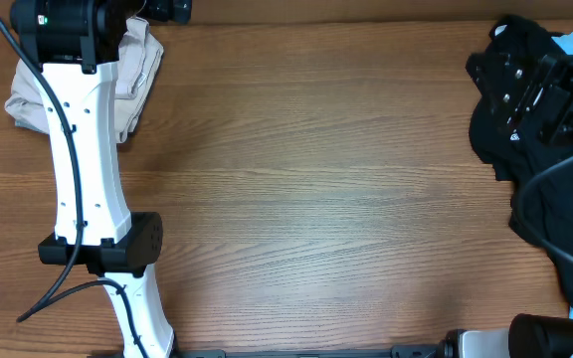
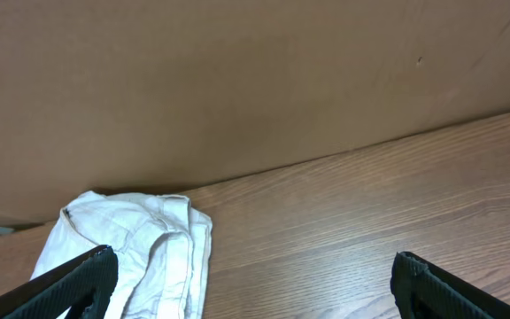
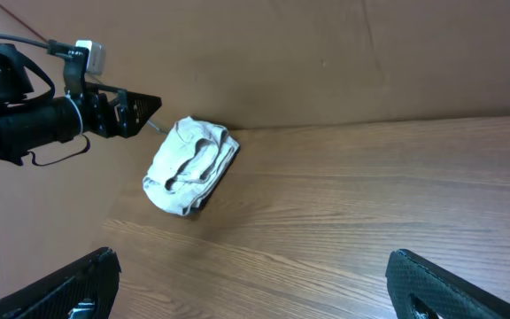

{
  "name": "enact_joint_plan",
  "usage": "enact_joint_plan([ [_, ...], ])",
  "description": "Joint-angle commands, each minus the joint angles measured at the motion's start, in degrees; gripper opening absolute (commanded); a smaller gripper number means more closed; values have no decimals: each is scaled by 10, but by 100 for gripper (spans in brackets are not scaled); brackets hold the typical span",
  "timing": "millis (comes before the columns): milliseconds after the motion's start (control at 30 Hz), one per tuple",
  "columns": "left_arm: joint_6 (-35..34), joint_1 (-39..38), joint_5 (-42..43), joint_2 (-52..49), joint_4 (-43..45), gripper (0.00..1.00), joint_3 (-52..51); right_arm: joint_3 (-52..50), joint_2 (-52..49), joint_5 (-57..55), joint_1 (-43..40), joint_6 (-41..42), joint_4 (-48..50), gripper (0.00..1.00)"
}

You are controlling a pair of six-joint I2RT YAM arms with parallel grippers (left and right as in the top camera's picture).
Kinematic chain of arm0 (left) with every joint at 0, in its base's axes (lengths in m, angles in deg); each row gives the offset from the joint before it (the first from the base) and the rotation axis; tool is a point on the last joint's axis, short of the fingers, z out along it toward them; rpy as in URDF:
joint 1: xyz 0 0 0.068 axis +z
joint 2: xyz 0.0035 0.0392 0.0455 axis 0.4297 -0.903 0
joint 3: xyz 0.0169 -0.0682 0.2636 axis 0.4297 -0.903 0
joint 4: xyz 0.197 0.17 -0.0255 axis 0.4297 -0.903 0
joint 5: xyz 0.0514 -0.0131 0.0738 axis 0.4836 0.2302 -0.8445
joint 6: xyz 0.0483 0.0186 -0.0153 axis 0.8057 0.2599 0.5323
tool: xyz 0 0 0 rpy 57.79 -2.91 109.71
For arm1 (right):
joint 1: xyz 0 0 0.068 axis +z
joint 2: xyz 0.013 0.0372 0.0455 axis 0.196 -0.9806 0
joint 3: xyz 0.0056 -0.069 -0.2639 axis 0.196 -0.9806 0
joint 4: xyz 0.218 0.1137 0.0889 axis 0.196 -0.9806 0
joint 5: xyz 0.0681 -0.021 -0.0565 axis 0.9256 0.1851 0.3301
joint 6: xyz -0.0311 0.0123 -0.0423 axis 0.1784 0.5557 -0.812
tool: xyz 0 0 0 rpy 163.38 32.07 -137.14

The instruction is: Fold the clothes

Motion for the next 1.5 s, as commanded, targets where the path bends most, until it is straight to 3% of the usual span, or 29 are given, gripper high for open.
enact_joint_plan([
  [0, -12, 5, 9, 3, 1, 100, 3, 2, -9, -56, 1, -17, 1, 100],
  [133, -12, 4, 9, 3, 1, 100, 3, -21, 3, -167, 7, -17, 23, 100],
  [300, -12, 6, 8, 3, 1, 100, 3, -159, 76, -295, 67, -18, 176, 100],
  [500, -12, 4, 9, 3, 1, 100, 3, -454, 209, -303, 81, -17, 398, 100],
  [767, -12, 6, 8, 3, 1, 100, 3, -960, 436, -243, 95, -17, 747, 100],
  [933, -12, 6, 8, 3, 1, 100, 3, -1219, 578, -243, 115, -15, 914, 100],
  [1167, -12, 6, 8, 3, 1, 100, 3, -1434, 755, -247, 117, -15, 971, 100],
  [1467, -12, 6, 8, 3, 1, 100, 3, -1533, 863, -269, 117, -15, 947, 100],
])
